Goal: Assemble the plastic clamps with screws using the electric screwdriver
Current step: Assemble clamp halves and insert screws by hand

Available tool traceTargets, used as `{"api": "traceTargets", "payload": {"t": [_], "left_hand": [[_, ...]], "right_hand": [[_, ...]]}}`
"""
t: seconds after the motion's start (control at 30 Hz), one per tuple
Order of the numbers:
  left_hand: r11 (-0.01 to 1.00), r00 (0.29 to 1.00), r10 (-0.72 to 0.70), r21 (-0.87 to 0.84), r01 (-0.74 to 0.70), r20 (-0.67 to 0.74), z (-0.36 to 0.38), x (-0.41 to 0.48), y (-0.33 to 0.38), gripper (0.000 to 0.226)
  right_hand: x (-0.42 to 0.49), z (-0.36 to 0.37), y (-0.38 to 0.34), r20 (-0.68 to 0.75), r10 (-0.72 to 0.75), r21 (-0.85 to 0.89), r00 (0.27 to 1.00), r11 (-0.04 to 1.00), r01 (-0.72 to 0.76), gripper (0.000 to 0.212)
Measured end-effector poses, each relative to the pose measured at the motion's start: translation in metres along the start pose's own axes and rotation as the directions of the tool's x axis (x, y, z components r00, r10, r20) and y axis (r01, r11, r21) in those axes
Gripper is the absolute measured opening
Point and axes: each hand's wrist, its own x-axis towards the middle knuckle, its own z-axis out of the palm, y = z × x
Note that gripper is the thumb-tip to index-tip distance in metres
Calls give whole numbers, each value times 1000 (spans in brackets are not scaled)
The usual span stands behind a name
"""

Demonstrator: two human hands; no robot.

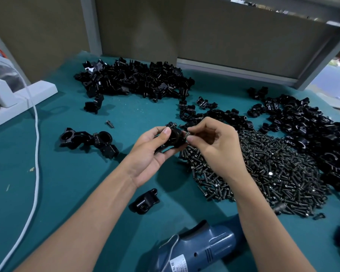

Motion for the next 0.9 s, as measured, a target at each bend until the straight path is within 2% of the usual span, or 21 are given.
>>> {"api": "traceTargets", "payload": {"t": [0.07, 0.13, 0.2, 0.27, 0.33, 0.4, 0.5, 0.7, 0.9], "left_hand": [[1000, 1000, 13, -8, -13, -23, 1, 1, 1, 39], [999, 997, 28, -40, -31, -77, 0, 3, 2, 39], [996, 993, 38, -78, -46, -111, -3, 4, 4, 31], [996, 993, 35, -75, -44, -113, -3, 5, 5, 25], [999, 995, 22, -43, -26, -98, -1, 4, 4, 21], [1000, 996, 16, -13, -17, -93, 0, 4, 1, 18], [1000, 995, 22, 10, -21, -102, -1, 6, -1, 16], [1000, 995, 15, 7, -15, -96, -1, 4, -3, 16], [1000, 996, 9, 1, -9, -87, 0, 5, -4, 19]], "right_hand": [[0, -3, -2, -73, 6, 34, 997, 999, -3, 18], [0, -10, -2, -159, 37, -5, 987, 999, -38, 18], [-1, -18, 1, -147, 98, -202, 984, 971, -126, 17], [-3, -25, 6, -67, 181, -518, 981, 834, -190, 25], [-4, -29, 6, 12, 254, -668, 967, 722, -181, 26], [-7, -27, 2, 98, 353, -662, 930, 721, -204, 17], [-11, -16, -1, 174, 449, -714, 877, 670, -202, 28], [-12, -9, -3, 249, 434, -775, 866, 626, -91, 21], [-13, -15, -7, 342, 463, -764, 817, 644, -45, 33]]}}
